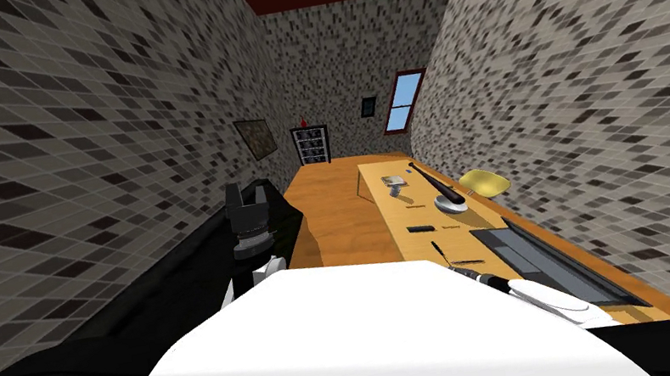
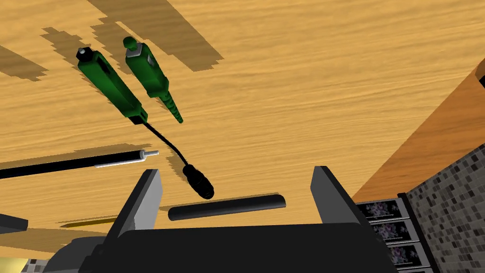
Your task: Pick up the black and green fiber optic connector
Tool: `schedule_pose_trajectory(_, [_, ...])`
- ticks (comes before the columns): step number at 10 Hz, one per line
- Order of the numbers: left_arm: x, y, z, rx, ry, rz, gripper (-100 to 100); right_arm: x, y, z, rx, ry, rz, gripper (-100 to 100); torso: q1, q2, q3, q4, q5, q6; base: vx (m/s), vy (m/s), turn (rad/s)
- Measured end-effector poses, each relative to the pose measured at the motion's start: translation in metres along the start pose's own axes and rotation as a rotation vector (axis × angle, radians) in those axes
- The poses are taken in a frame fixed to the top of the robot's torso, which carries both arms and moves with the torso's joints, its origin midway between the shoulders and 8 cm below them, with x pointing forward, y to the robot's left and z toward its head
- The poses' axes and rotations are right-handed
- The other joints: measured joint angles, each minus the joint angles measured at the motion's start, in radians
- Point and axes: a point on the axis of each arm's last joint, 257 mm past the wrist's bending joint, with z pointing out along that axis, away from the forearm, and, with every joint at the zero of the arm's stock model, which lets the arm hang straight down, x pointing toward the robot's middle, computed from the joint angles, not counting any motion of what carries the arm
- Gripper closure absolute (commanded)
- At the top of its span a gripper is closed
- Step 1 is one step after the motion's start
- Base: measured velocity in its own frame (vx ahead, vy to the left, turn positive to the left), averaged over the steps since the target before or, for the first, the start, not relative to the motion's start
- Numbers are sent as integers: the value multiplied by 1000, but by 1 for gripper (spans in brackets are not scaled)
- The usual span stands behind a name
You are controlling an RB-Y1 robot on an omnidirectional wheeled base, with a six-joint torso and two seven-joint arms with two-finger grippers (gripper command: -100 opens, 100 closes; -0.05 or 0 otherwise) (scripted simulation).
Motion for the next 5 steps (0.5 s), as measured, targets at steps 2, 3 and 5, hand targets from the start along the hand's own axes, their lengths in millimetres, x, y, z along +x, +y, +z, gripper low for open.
schedule_pose_trajectory(2, [0,0,0,0,0,0,0,18,-16,-6,29,49,-27,-100,0,0,0,0,0,1,59,-40,124])
schedule_pose_trajectory(3, [0,0,0,0,0,0,0,25,-24,-9,40,74,-41,-100,0,-1,0,0,0,0,72,-41,229])
schedule_pose_trajectory(5, [0,0,0,0,0,0,0,50,-40,-15,64,138,-72,-100,-1,-2,-1,0,0,0,76,-50,253])
